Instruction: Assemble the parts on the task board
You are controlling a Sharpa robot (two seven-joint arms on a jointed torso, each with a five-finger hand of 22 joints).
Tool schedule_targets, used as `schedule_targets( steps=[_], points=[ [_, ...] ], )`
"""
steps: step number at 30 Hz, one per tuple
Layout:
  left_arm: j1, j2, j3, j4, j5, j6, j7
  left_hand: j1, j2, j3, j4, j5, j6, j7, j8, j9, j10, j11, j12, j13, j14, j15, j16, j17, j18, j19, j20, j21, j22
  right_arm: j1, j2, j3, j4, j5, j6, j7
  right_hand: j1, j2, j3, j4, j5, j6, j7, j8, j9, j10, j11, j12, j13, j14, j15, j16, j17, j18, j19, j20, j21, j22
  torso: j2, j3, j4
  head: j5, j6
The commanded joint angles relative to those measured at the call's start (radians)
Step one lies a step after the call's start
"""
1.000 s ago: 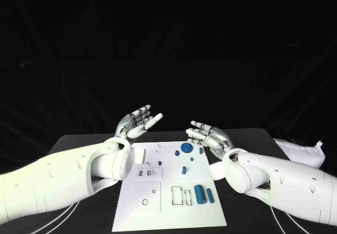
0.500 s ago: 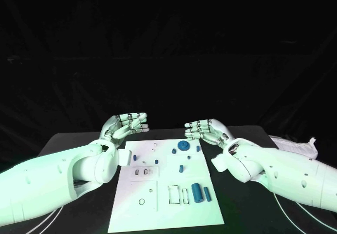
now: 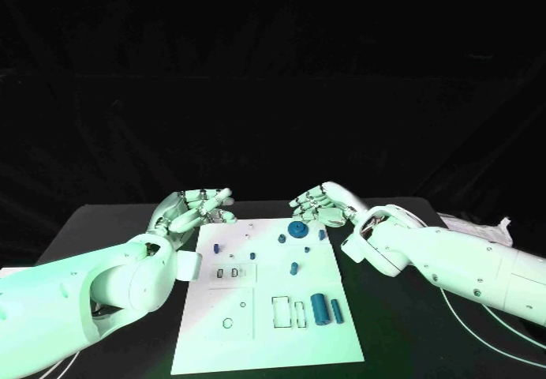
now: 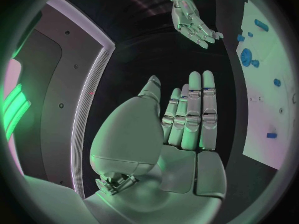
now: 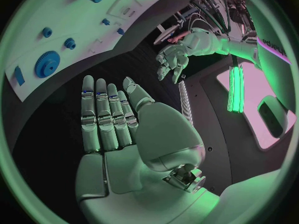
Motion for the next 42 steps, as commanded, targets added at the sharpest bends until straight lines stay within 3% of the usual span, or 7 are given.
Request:
schedule_targets(
  steps=[1,8,10,17,32,38,42],
  points=[
    [0.001,-0.005,0.002,0.022,0.008,0.044,-0.010,0.000,0.009,0.001,-0.007,-0.004,0.009,-0.002,-0.006,-0.001,0.007,-0.002,-0.008,0.000,0.008,0.000,0.005,0.006,0.011,0.006,0.000,0.006,0.001,0.010,0.012,0.004,-0.008,-0.321,0.071,-0.139,-0.002,-0.039,0.027,-0.006,-0.011,0.041,-0.017,-0.008,0.001,0.065,-0.027,-0.009,0.002,0.131,-0.042,0.023,0.003,0.013,0.115,-0.052,0.093,0.040,0.025,-0.0135,0.0119,-0.010,-0.002],
    [0.001,-0.011,0.004,0.059,0.020,0.062,-0.017,0.002,0.011,0.001,-0.010,-0.004,0.010,-0.002,-0.009,-0.001,0.008,-0.003,-0.011,-0.001,0.010,0.000,0.004,0.013,0.011,0.008,-0.002,0.007,0.002,0.043,0.041,0.011,-0.013,-0.571,0.174,-0.267,-0.015,-0.054,0.052,-0.003,-0.027,0.087,-0.046,-0.002,0.006,0.114,-0.059,-0.007,0.004,0.284,-0.087,0.077,0.014,0.013,0.200,-0.094,0.207,0.099,0.052,-0.0262,0.0239,-0.029,0.002],
    [0.001,-0.012,0.004,0.068,0.021,0.067,-0.016,0.003,0.012,0.002,-0.011,-0.004,0.010,-0.002,-0.010,-0.001,0.008,-0.002,-0.013,-0.001,0.010,0.000,0.003,0.015,0.011,0.008,-0.002,0.007,0.002,0.050,0.048,0.011,-0.014,-0.612,0.196,-0.288,-0.024,-0.063,0.059,-0.003,-0.032,0.089,-0.056,-0.007,0.005,0.115,-0.070,-0.010,0.002,0.342,-0.105,0.185,0.071,0.011,0.205,-0.107,0.230,0.112,0.059,-0.0307,0.0249,-0.033,0.005],
    [0.001,-0.016,0.008,0.087,0.022,0.076,-0.017,0.006,0.014,0.003,-0.014,-0.003,0.010,-0.001,-0.013,-0.001,0.008,-0.002,-0.017,-0.002,0.007,0.000,0.000,0.021,0.010,0.008,-0.002,0.007,0.002,0.071,0.060,0.012,-0.010,-0.709,0.247,-0.337,-0.054,-0.077,0.079,0.004,-0.054,0.081,-0.055,-0.012,0.002,0.069,-0.064,-0.013,-0.002,0.334,-0.104,0.281,0.148,0.010,0.205,-0.112,0.269,0.135,0.076,-0.0448,0.0281,-0.038,0.005],
    [0.001,-0.025,0.016,0.101,0.022,0.081,-0.021,0.008,0.015,0.003,-0.016,-0.003,0.010,-0.001,-0.015,-0.002,0.008,-0.001,-0.020,-0.002,0.005,0.001,-0.002,0.024,0.009,0.006,-0.002,0.007,0.002,0.082,0.084,0.012,-0.019,-0.777,0.305,-0.353,-0.071,-0.109,0.134,0.026,-0.072,0.063,-0.058,-0.011,0.003,-0.022,-0.055,-0.011,-0.002,0.317,-0.099,0.488,0.322,0.011,0.209,-0.112,0.388,0.205,0.100,-0.0557,0.0387,-0.040,0.009],
    [0.001,-0.029,0.018,0.104,0.022,0.080,-0.022,0.008,0.015,0.003,-0.016,-0.003,0.010,-0.001,-0.015,-0.002,0.008,-0.001,-0.020,-0.002,0.005,0.001,-0.002,0.024,0.009,0.006,-0.002,0.007,0.002,0.082,0.096,0.012,-0.033,-0.778,0.315,-0.346,-0.073,-0.114,0.156,0.039,-0.070,0.064,-0.058,-0.010,0.004,-0.020,-0.055,-0.011,-0.001,0.311,-0.098,0.539,0.366,0.012,0.202,-0.111,0.429,0.230,0.107,-0.0562,0.0420,-0.035,0.009],
    [0.001,-0.031,0.019,0.107,0.022,0.081,-0.024,0.008,0.016,0.003,-0.019,-0.004,0.009,0.000,-0.017,-0.002,0.007,0.000,-0.023,-0.002,0.003,0.002,-0.004,0.028,0.009,0.005,-0.002,0.007,0.002,0.082,0.105,0.012,-0.045,-0.778,0.320,-0.342,-0.070,-0.111,0.175,0.043,-0.047,0.069,-0.058,-0.010,0.005,-0.018,-0.054,-0.011,-0.002,0.303,-0.098,0.554,0.381,0.012,0.194,-0.111,0.443,0.239,0.114,-0.0565,0.0431,-0.038,0.017]
  ],
)
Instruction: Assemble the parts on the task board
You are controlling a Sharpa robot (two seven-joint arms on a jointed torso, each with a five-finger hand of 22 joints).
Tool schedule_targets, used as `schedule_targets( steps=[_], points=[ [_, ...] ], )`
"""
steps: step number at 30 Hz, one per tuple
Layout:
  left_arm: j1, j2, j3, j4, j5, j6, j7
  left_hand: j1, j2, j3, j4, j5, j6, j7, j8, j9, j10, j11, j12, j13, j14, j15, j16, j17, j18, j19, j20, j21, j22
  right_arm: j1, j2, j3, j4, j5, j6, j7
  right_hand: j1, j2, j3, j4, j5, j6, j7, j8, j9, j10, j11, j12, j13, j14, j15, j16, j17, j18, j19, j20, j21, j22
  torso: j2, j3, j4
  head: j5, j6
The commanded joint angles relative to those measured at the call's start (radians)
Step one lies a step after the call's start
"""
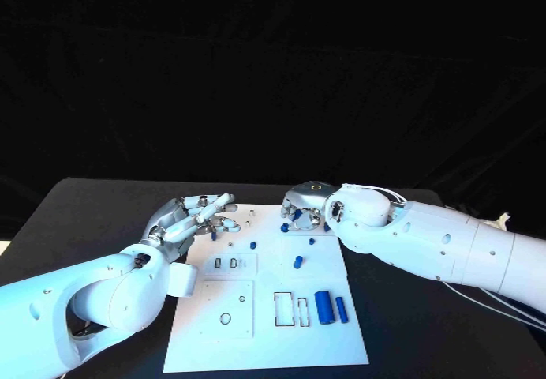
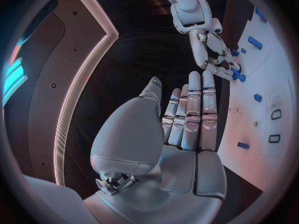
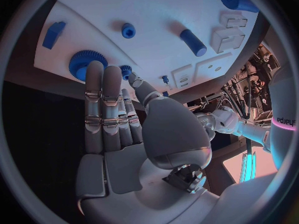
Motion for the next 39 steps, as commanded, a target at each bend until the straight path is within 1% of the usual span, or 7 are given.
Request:
schedule_targets(
  steps=[1,14,25,28,31,34,39],
  points=[
    [0.001,-0.002,0.001,0.006,0.003,0.022,-0.001,0.004,0.011,0.002,-0.008,-0.004,0.006,0.004,-0.005,-0.001,0.006,0.001,-0.007,-0.002,0.002,0.002,-0.006,0.004,0.009,0.004,-0.002,0.006,0.001,0.000,0.008,0.000,-0.010,-0.024,0.032,0.000,0.001,-0.009,0.009,0.001,0.008,-0.001,0.003,-0.004,0.002,-0.005,0.001,-0.002,-0.001,0.016,0.003,0.007,0.005,0.012,-0.010,-0.001,0.007,0.003,0.010,-0.0008,0.0021,-0.002,0.007],
    [0.001,-0.004,0.002,0.006,0.003,0.024,-0.007,0.008,0.014,0.005,-0.013,-0.003,0.006,0.004,-0.009,-0.001,0.006,0.002,-0.012,-0.002,-0.002,0.003,-0.010,0.011,0.009,0.002,-0.001,0.004,0.000,-0.001,0.027,0.000,-0.030,-0.011,0.045,0.015,-0.008,-0.014,0.063,0.018,0.020,0.013,0.004,-0.003,0.003,0.005,0.001,-0.002,-0.001,0.004,0.003,0.047,0.042,0.012,-0.028,0.000,0.045,0.028,0.023,-0.0020,0.0051,0.003,0.007],
    [0.001,-0.005,0.002,0.005,0.003,0.024,-0.008,0.010,0.016,0.006,-0.015,-0.003,0.006,0.004,-0.010,-0.001,0.006,0.002,-0.014,-0.002,-0.002,0.003,-0.012,0.013,0.009,0.001,-0.001,0.004,0.000,-0.002,0.031,0.000,-0.039,-0.010,0.057,0.015,-0.017,-0.030,0.125,0.043,0.019,0.044,0.000,0.002,0.008,0.040,-0.006,0.001,0.000,0.023,-0.003,0.211,0.218,0.013,-0.030,-0.001,0.100,0.061,0.030,-0.0048,0.0045,0.006,0.005],
    [0.001,-0.005,0.002,0.005,0.003,0.024,-0.008,0.010,0.016,0.006,-0.015,-0.003,0.006,0.004,-0.010,-0.001,0.006,0.002,-0.014,-0.002,-0.002,0.003,-0.012,0.013,0.009,0.001,-0.001,0.004,0.000,-0.002,0.031,0.000,-0.037,-0.011,0.052,0.016,-0.013,-0.028,0.146,0.049,0.015,0.061,-0.005,0.006,0.011,0.058,-0.011,0.002,0.001,0.028,-0.008,0.262,0.272,0.007,-0.017,-0.002,0.144,0.113,0.032,-0.0052,0.0041,0.008,0.005],
    [0.001,-0.005,0.002,0.005,0.003,0.024,-0.008,0.010,0.016,0.006,-0.015,-0.003,0.006,0.004,-0.010,-0.001,0.006,0.002,-0.014,-0.002,-0.002,0.003,-0.012,0.013,0.009,0.001,-0.001,0.004,0.000,-0.002,0.030,0.000,-0.034,-0.011,0.022,0.019,-0.004,-0.021,0.172,0.055,-0.002,0.077,-0.008,0.010,0.016,0.078,-0.016,0.003,0.002,0.032,-0.013,0.306,0.319,0.000,-0.003,-0.003,0.190,0.167,0.033,-0.0055,0.0041,0.008,0.004],
    [0.001,-0.005,0.002,0.004,0.003,0.024,-0.008,0.010,0.016,0.006,-0.015,-0.003,0.006,0.004,-0.010,-0.001,0.006,0.002,-0.014,-0.002,-0.002,0.003,-0.012,0.013,0.009,0.001,-0.001,0.004,0.000,-0.003,0.027,0.000,-0.024,-0.008,-0.060,0.022,0.013,-0.011,0.214,0.064,-0.059,0.089,-0.008,0.009,0.021,0.098,-0.018,0.000,0.002,0.034,-0.015,0.361,0.376,-0.008,0.009,-0.005,0.246,0.234,0.034,-0.0058,0.0050,0.010,0.004],
    [0.001,-0.005,0.002,0.002,0.003,0.027,-0.008,0.011,0.017,0.007,-0.016,-0.003,0.006,0.004,-0.011,-0.001,0.007,0.002,-0.015,-0.002,-0.003,0.003,-0.013,0.015,0.009,0.000,-0.001,0.004,0.000,-0.003,0.024,0.001,-0.007,0.006,-0.174,0.018,0.025,-0.026,0.254,0.073,-0.059,0.095,-0.005,0.005,0.028,0.106,-0.018,-0.001,0.002,0.030,-0.013,0.410,0.424,-0.015,0.010,-0.004,0.299,0.294,0.035,-0.0071,0.0061,0.012,0.009]
  ],
)
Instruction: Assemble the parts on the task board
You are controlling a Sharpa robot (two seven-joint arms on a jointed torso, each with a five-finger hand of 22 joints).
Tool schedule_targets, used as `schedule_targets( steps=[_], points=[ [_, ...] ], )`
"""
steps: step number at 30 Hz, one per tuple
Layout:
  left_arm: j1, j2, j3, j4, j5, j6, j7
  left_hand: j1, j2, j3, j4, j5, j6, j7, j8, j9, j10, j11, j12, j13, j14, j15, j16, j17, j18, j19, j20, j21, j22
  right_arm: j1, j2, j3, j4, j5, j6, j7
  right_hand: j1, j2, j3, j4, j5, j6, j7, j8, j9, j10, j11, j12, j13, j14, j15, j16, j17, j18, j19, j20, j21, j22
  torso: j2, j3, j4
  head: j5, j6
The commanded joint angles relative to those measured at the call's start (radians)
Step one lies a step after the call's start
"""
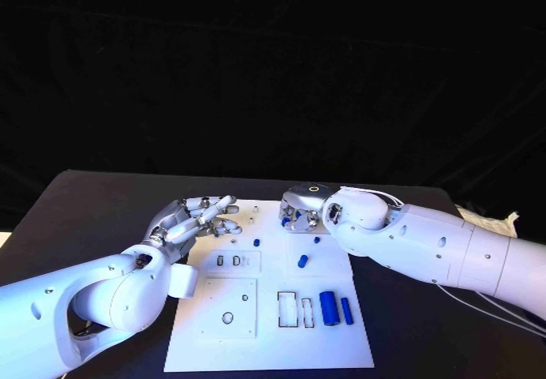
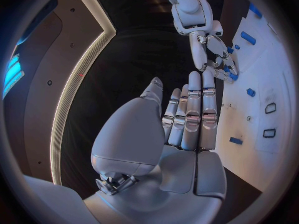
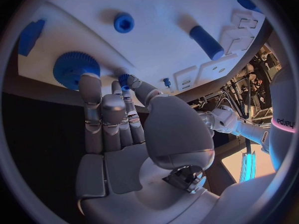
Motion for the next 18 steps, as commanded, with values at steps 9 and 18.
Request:
schedule_targets(
  steps=[9,18],
  points=[
    [0.001,0.003,0.001,-0.002,0.002,0.028,0.005,0.003,0.010,0.002,-0.007,-0.003,0.003,0.000,-0.004,-0.001,0.007,0.001,-0.005,-0.001,-0.003,0.003,-0.006,0.003,0.010,0.000,-0.001,0.004,0.001,0.001,0.023,0.002,0.000,0.026,-0.211,-0.013,0.025,-0.012,0.045,0.015,0.028,0.000,0.008,-0.009,0.005,-0.002,0.003,0.001,0.001,0.021,-0.002,0.025,0.019,-0.015,-0.012,0.004,0.035,0.030,0.004,-0.0029,-0.0014,0.008,0.010],
    [0.001,0.007,0.001,-0.003,0.002,0.032,0.005,0.003,0.010,0.002,-0.007,-0.003,0.004,0.000,-0.004,-0.001,0.008,0.001,-0.006,-0.001,-0.003,0.003,-0.006,0.004,0.010,0.000,-0.001,0.004,0.001,0.002,0.080,0.002,-0.050,0.024,-0.207,-0.037,0.015,-0.032,0.052,0.030,0.014,-0.006,0.010,-0.011,0.006,-0.011,0.006,0.001,0.001,0.019,0.001,0.039,0.031,-0.015,-0.020,0.008,0.049,0.041,0.007,-0.0021,0.0013,0.009,0.015]
  ],
)
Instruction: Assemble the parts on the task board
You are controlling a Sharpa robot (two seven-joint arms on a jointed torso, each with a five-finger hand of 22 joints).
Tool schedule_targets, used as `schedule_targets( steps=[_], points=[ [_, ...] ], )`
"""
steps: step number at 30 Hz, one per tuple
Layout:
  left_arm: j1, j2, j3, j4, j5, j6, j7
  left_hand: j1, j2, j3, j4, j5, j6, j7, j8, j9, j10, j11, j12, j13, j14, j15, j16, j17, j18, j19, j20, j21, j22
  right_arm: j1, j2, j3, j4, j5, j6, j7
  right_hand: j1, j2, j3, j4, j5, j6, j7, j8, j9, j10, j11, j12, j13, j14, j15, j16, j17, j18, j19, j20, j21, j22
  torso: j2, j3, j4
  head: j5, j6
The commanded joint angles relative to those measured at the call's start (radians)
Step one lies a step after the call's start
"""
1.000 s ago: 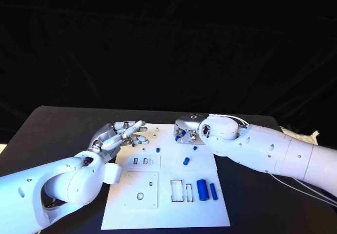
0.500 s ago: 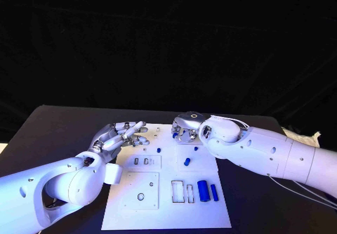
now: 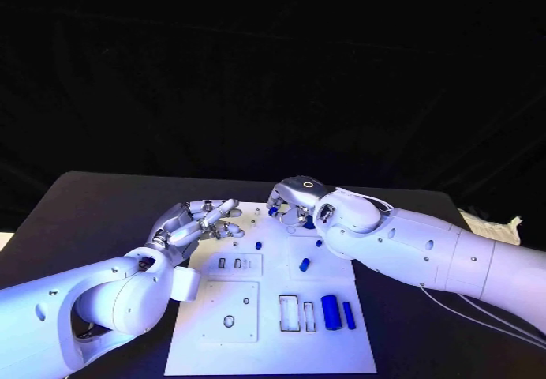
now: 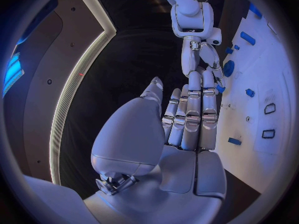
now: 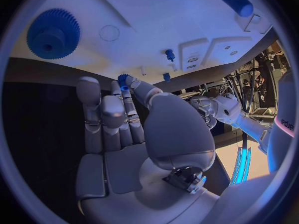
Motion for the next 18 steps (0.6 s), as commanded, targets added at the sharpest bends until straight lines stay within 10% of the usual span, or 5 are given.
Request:
schedule_targets(
  steps=[1,6,8,18],
  points=[
    [0.001,0.003,0.001,0.000,0.001,0.025,0.006,0.003,0.010,0.000,-0.004,-0.003,0.004,0.000,-0.004,-0.001,0.008,0.001,-0.006,-0.001,-0.003,0.003,-0.006,0.002,0.010,0.000,-0.001,0.004,0.001,0.000,0.016,0.000,-0.019,-0.001,-0.021,-0.022,-0.005,-0.014,0.003,0.007,-0.005,-0.002,0.006,-0.006,0.000,-0.006,0.000,0.003,0.001,0.019,0.001,0.007,0.001,-0.016,-0.007,0.002,0.004,0.001,0.002,0.0006,0.0015,0.002,0.002],
    [0.001,0.003,0.001,0.001,0.001,0.026,0.006,0.003,0.010,0.000,-0.004,-0.003,0.004,0.000,-0.004,-0.001,0.008,0.001,-0.006,-0.001,-0.003,0.003,-0.006,0.002,0.010,0.000,-0.001,0.004,0.001,0.000,0.045,0.000,-0.049,-0.006,-0.022,-0.027,-0.005,-0.018,0.005,0.009,-0.007,-0.005,0.007,-0.007,-0.001,-0.010,0.001,0.002,0.000,0.019,0.002,0.009,0.004,-0.016,-0.008,0.002,0.007,0.004,0.004,-0.0009,-0.0003,0.010,0.006],
    [0.001,0.004,0.001,0.001,0.001,0.027,0.006,0.003,0.010,0.000,-0.004,-0.003,0.004,0.000,-0.004,-0.001,0.008,0.001,-0.006,-0.001,-0.003,0.003,-0.006,0.002,0.010,0.000,-0.001,0.004,0.001,-0.001,0.057,0.000,-0.062,-0.009,-0.025,-0.030,-0.005,-0.018,0.005,0.010,-0.007,-0.005,0.007,-0.007,-0.001,-0.010,0.001,0.002,0.000,0.019,0.002,0.010,0.004,-0.016,-0.008,0.003,0.007,0.004,0.005,-0.0014,0.0015,0.009,0.040],
    [0.001,0.009,0.002,-0.002,0.001,0.028,0.005,0.004,0.011,0.001,-0.005,-0.003,0.004,0.000,-0.005,-0.001,0.008,0.001,-0.007,-0.001,-0.003,0.002,-0.007,0.003,0.010,0.000,-0.001,0.004,0.001,-0.001,0.084,0.000,-0.085,-0.017,-0.034,-0.038,-0.005,-0.019,0.006,0.011,-0.007,-0.007,0.007,-0.007,-0.001,-0.012,0.002,0.002,0.000,0.019,0.003,0.013,0.008,-0.016,-0.008,0.003,0.009,0.007,0.008,-0.0028,0.0042,0.013,0.034]
  ],
)
